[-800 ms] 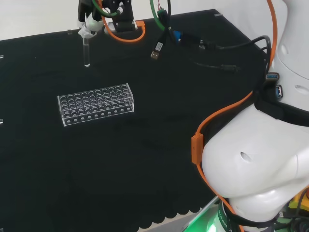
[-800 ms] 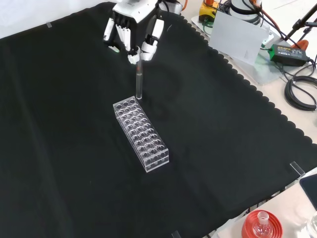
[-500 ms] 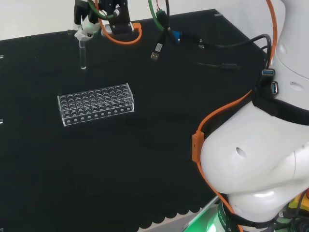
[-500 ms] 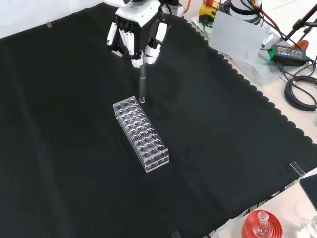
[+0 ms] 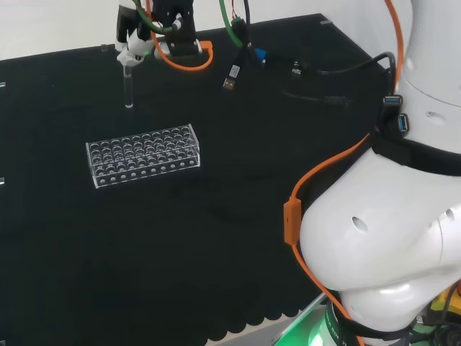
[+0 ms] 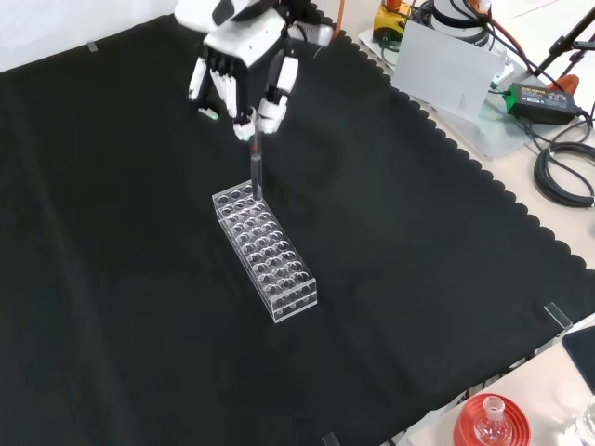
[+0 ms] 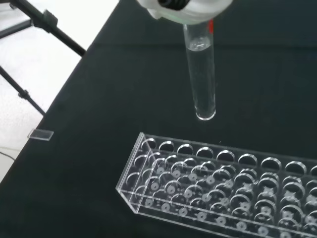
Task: Put the test tube back in the rack.
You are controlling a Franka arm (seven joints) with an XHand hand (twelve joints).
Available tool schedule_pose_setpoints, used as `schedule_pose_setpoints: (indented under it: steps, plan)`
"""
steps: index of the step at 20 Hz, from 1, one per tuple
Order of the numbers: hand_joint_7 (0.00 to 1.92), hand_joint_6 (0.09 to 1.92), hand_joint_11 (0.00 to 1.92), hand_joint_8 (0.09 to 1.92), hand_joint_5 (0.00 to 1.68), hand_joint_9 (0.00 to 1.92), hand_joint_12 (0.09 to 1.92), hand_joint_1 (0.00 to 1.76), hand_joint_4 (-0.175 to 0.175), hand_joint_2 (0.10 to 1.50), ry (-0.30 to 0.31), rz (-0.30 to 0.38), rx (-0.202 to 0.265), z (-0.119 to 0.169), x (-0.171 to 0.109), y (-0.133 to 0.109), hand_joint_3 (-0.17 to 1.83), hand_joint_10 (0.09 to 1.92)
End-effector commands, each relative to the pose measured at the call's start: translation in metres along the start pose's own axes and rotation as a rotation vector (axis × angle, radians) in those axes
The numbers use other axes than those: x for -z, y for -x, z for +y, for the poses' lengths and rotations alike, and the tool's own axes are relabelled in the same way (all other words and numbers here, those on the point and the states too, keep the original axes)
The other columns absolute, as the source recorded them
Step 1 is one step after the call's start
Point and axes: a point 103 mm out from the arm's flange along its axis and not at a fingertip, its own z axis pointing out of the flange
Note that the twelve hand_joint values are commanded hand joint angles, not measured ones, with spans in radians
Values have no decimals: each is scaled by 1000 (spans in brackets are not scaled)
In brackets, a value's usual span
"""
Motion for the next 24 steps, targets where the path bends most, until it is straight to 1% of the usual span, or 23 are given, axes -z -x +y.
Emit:
schedule_pose_setpoints:
  steps: [1,5,10,13,18,24]
  plan:
    - [1484,314,553,430,1371,1425,1320,1425,-175,1020,-42,26,45,19,-33,-21,-175,87]
    - [1485,313,553,430,1372,1425,1320,1425,-175,1020,-52,38,56,21,-42,-24,-175,87]
    - [1485,313,553,430,1372,1426,1320,1425,-175,1020,-54,47,70,22,-45,-26,-175,87]
    - [1485,312,553,429,1372,1426,1320,1425,-175,1020,-64,46,68,24,-49,-27,-175,87]
    - [1485,312,553,429,1372,1426,1320,1425,-175,1020,-85,52,64,28,-65,-27,-175,87]
    - [1486,311,553,428,1373,1426,1320,1425,-175,1020,-101,57,60,27,-75,-22,-175,87]
